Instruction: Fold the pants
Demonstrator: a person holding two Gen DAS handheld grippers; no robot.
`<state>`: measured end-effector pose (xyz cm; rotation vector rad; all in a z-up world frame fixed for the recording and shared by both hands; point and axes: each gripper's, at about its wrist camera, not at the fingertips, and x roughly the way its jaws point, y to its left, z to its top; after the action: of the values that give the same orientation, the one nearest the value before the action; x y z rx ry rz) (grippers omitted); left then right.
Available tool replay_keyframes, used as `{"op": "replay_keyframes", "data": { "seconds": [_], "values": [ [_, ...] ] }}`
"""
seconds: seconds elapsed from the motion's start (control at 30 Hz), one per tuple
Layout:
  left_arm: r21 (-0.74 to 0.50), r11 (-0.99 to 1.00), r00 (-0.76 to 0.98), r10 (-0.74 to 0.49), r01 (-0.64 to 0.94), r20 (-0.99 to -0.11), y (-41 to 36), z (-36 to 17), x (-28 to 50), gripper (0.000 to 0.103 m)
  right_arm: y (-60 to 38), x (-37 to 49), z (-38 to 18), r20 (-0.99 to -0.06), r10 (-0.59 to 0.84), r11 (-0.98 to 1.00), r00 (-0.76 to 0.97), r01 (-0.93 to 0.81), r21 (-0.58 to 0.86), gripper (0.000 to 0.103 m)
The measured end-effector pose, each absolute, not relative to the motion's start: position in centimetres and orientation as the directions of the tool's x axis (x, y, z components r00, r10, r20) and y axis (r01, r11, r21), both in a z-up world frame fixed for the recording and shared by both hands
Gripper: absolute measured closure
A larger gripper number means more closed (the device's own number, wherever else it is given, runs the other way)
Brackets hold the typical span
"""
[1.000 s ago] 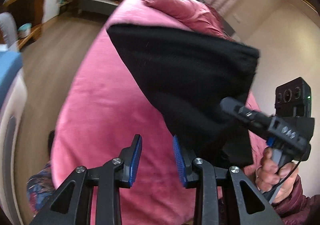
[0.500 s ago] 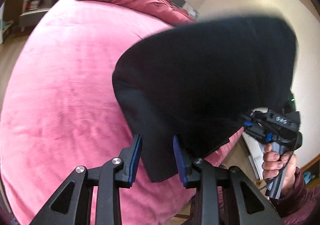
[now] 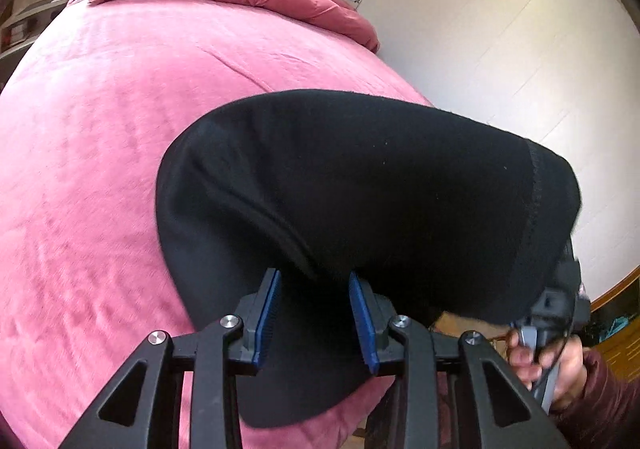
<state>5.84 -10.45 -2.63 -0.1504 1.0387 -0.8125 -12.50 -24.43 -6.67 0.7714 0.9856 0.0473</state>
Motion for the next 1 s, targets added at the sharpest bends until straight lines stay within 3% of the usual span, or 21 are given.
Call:
{"op": "replay_keyframes", "data": {
  "seconds": [0.3, 0.53, 0.63, 0.7, 0.77, 0.87, 0.93, 1.0],
  "values": [
    [-0.489, 0.702, 0.223, -0.663, 0.518, -0.715, -13.4, -2.8, 7.9, 0.066, -25.6, -13.5, -8.3, -0.746, 0.370, 0.715, 0.553, 0.344, 0.609, 0.091],
    [-0.441, 0.750, 0.248, -0.606, 0.493, -0.756, -10.7, -4.4, 6.7, 0.066, -25.3, -13.7, -8.3, -0.754, 0.363, 0.720, 0.548, 0.349, 0.600, 0.091],
    [-0.396, 0.776, 0.273, -0.569, 0.491, -0.776, -8.7, -5.0, 5.7, 0.066, -25.2, -12.9, -7.9, -0.763, 0.344, 0.728, 0.548, 0.357, 0.585, 0.086],
    [-0.379, 0.788, 0.280, -0.550, 0.484, -0.787, -7.4, -5.5, 5.2, 0.066, -24.9, -13.4, -7.7, -0.771, 0.315, 0.749, 0.554, 0.354, 0.560, 0.074],
    [-0.377, 0.795, 0.287, -0.544, 0.475, -0.788, -6.8, -5.7, 5.1, 0.066, -24.8, -13.4, -7.2, -0.774, 0.301, 0.757, 0.557, 0.354, 0.549, 0.070],
    [-0.399, 0.796, 0.286, -0.555, 0.456, -0.781, -6.4, -5.8, 4.7, 0.066, -24.5, -13.8, -6.2, -0.775, 0.270, 0.766, 0.572, 0.360, 0.532, 0.076],
    [-0.416, 0.788, 0.287, -0.571, 0.454, -0.769, -5.9, -5.6, 4.7, 0.066, -24.6, -14.2, -5.8, -0.752, 0.317, 0.736, 0.578, 0.350, 0.579, 0.076],
    [-0.420, 0.779, 0.282, -0.580, 0.466, -0.764, -6.2, -5.7, 4.4, 0.066, -24.6, -14.7, -5.0, -0.768, 0.278, 0.759, 0.577, 0.358, 0.544, 0.073]
  ]
}}
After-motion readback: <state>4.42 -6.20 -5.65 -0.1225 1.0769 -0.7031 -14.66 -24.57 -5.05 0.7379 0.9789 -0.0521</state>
